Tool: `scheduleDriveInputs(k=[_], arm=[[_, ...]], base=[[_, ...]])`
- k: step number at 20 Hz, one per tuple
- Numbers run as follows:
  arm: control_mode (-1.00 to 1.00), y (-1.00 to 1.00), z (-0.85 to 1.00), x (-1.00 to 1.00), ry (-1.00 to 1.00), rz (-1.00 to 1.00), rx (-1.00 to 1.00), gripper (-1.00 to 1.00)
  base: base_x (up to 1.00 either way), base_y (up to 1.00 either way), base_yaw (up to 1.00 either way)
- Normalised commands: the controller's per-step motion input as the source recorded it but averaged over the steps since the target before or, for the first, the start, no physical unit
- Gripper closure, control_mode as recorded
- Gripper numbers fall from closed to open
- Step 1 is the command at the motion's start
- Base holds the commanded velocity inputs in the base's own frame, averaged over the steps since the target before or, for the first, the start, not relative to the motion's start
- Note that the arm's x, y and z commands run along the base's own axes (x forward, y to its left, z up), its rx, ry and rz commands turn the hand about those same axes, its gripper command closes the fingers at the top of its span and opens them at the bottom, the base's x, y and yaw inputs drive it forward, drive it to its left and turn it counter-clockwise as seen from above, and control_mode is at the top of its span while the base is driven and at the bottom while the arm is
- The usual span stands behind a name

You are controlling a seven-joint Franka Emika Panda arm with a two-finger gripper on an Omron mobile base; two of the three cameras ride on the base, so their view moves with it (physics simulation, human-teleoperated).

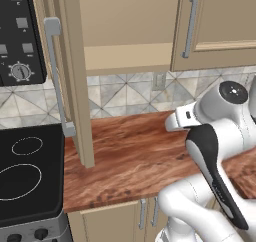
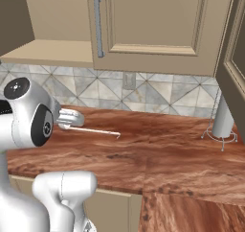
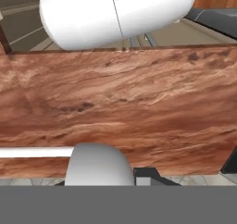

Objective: Open the cabinet and move the ladle to the pot. Then close the cabinet.

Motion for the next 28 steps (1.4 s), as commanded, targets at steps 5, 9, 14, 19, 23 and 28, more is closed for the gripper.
scheduleDriveInputs(k=[5,9,14,19,23,28], arm=[[-1.0,0.0,0.0,0.0,0.0,0.0,0.0,1.0],[-1.0,0.0,0.0,-0.02,-0.02,0.0,0.0,1.0],[1.0,0.0,0.0,-0.15,-0.06,0.0,0.0,1.0],[1.0,0.0,0.0,0.0,0.0,0.0,0.0,1.0],[1.0,0.0,0.0,0.0,0.0,0.0,0.0,1.0],[1.0,0.0,0.0,0.0,0.0,0.0,0.0,1.0]], base=[[0.0,0.0,0.0],[0.0,0.0,0.0],[-0.22,0.0,0.0],[-0.67,0.0,0.0],[-0.55,0.0,0.0],[-0.57,0.14,0.0]])
